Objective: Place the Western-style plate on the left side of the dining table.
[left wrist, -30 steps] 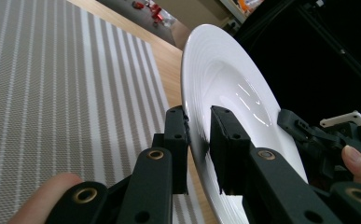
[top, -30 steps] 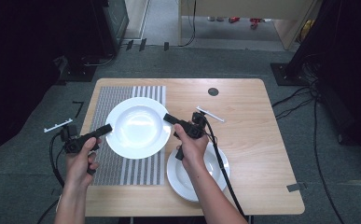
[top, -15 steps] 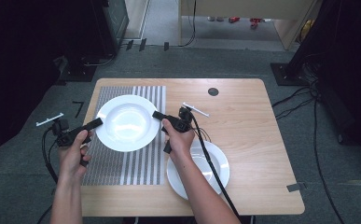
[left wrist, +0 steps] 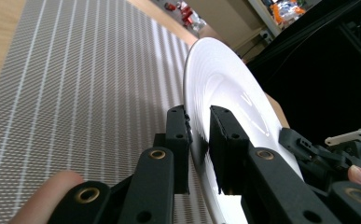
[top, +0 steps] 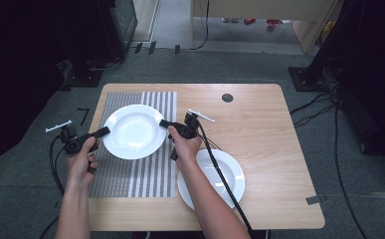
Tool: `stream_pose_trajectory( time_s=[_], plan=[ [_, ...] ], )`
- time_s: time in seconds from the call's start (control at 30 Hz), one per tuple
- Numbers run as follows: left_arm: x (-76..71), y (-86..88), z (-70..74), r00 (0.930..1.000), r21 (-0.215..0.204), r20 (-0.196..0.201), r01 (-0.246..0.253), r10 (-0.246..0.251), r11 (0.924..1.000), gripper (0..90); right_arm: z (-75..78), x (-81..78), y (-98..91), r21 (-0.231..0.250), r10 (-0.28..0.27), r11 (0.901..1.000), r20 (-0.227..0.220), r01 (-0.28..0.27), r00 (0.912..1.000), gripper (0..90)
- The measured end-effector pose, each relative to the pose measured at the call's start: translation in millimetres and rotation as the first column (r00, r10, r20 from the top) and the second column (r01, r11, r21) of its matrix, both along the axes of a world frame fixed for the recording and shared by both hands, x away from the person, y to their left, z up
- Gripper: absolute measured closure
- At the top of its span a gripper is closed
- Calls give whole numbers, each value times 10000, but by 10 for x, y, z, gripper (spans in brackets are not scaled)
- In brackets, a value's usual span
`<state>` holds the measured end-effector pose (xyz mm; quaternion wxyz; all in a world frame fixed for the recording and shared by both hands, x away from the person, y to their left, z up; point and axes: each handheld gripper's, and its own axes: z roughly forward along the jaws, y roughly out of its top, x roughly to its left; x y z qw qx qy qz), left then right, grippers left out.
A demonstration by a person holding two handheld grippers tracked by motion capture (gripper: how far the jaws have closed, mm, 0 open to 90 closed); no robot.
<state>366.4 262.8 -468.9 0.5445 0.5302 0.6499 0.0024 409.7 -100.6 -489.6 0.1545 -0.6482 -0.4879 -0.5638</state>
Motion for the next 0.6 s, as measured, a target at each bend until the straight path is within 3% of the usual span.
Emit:
stream_pose_trajectory(
  time_s=[0.27,0.6],
  plan=[
    [147,32,-236,9986,-329,-430,-335,321,9989,785,-122,156,92,-675,-100,9977,-226,84,9997,831],
    [242,8,-360,9966,-384,-680,-502,475,9980,787,-217,312,119,-1062,-149,9943,-370,109,9992,821]
  ],
)
